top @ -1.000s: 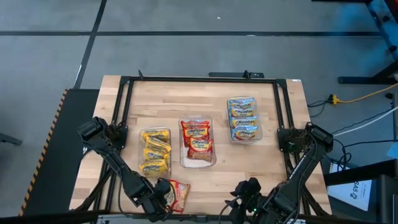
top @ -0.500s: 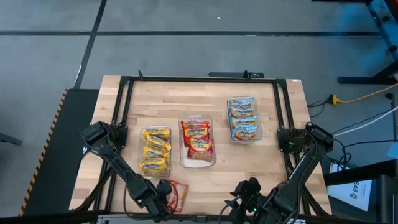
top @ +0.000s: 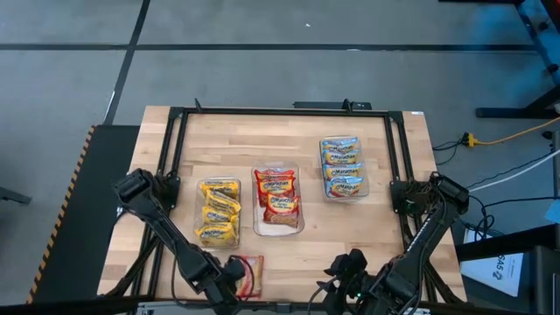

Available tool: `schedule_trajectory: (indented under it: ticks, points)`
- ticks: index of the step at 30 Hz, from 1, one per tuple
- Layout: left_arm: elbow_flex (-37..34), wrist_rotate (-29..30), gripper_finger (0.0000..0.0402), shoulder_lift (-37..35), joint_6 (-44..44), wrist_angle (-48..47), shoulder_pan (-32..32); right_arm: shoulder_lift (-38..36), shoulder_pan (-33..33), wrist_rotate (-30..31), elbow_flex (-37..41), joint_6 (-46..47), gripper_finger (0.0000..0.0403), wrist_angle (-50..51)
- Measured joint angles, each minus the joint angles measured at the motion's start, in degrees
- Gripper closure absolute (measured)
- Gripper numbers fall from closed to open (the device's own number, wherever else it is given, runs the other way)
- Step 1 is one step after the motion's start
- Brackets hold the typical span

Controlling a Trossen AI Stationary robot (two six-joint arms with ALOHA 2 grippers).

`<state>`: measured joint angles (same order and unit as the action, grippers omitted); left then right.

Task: Sort Maruchan noodles
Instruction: Put the red noodle pack into the middle transparent bin

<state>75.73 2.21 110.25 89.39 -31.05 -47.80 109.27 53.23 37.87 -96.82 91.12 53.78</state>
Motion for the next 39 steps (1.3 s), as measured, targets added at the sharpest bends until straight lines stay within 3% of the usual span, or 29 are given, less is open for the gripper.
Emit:
schedule_trajectory:
  ticks: [4, 8, 18, 24, 29, 34, 39]
  points:
    - [4.13, 3.13, 0.0401, -2.18, -5.26, -0.63, 0.64, 0.00, -0.02, 0.02, 0.00, -0.30, 0.0214, -0.02]
    - [10.90, 7.36, 0.0401, -3.21, -12.74, -7.11, 2.21, 0.00, -0.02, 0.11, 0.00, -0.58, 0.0214, 0.01]
    - [31.50, 11.04, 0.0401, -3.38, -30.29, -32.15, 8.35, 0.00, -0.02, 0.24, 0.00, -0.56, 0.0214, -0.02]
    - [40.05, 12.16, 0.0401, -3.38, -39.12, -43.13, 13.23, 0.00, -0.02, 0.63, 0.00, -0.56, 0.0214, -0.02]
    - [42.44, 10.68, 0.0401, -3.38, -49.25, -48.02, 18.16, 0.00, -0.10, 0.65, 0.00, -0.56, 0.0218, -0.02]
    - [42.42, 10.78, 0.0401, -3.38, -62.34, -50.87, 21.81, 0.00, -0.13, 0.66, 0.00, -1.33, 0.0243, 0.38]
    - [42.42, 11.81, 0.0401, -3.38, -69.66, -50.99, 25.33, 0.00, -0.13, 0.61, 0.00, -1.43, 0.0268, 0.37]
